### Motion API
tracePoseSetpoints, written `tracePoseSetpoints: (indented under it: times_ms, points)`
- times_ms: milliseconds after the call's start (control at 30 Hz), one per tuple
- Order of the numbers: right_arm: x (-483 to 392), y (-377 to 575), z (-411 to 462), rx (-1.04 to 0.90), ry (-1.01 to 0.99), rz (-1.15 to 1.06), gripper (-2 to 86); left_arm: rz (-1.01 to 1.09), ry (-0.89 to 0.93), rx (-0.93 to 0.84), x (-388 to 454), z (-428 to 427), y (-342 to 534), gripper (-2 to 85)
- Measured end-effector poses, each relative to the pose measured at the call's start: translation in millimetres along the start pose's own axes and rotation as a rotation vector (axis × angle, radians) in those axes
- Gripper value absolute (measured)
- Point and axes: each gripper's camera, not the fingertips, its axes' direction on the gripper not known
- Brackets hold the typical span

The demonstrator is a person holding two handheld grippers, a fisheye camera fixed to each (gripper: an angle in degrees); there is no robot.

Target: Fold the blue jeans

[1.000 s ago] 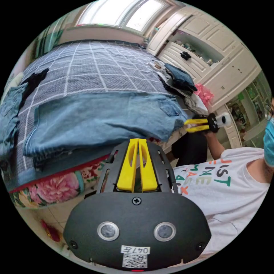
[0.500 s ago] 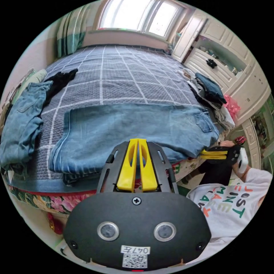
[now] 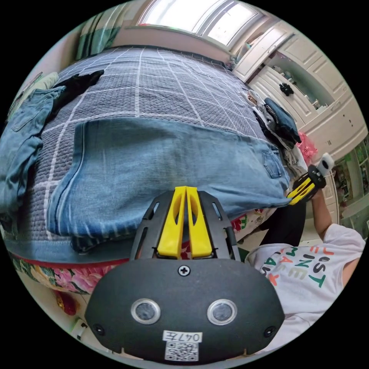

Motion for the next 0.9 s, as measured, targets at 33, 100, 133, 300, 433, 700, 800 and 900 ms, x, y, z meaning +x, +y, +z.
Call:
tracePoseSetpoints:
  times_ms: [33,100,133,300,433,700,800,900]
  points:
    - [6,2,18,-0.038,-0.024,-0.010,0.6,-0.009,0.006,0.003,-3,-3,2,-0.8]
    - [10,3,27,-0.049,-0.047,-0.026,1.1,-0.038,-0.019,0.068,-12,-27,17,-0.8]
    - [9,1,20,0.005,-0.038,-0.052,1.5,-0.040,-0.037,0.106,-14,-37,23,-0.8]
    - [-4,-29,-10,0.168,0.139,-0.133,2.8,-0.221,-0.095,0.504,-50,-115,92,-0.7]
    - [-3,-90,31,0.099,0.239,-0.226,4.4,-0.325,-0.098,0.589,-71,-134,120,1.1]
    - [-20,-214,129,0.086,0.260,-0.397,5.9,-0.485,-0.165,0.563,-100,-154,151,7.7]
    - [-30,-266,162,0.097,0.375,-0.462,6.7,-0.537,-0.114,0.693,-110,-168,176,6.6]
    - [-36,-314,201,0.065,0.513,-0.536,6.9,-0.589,-0.075,0.828,-119,-179,204,4.9]
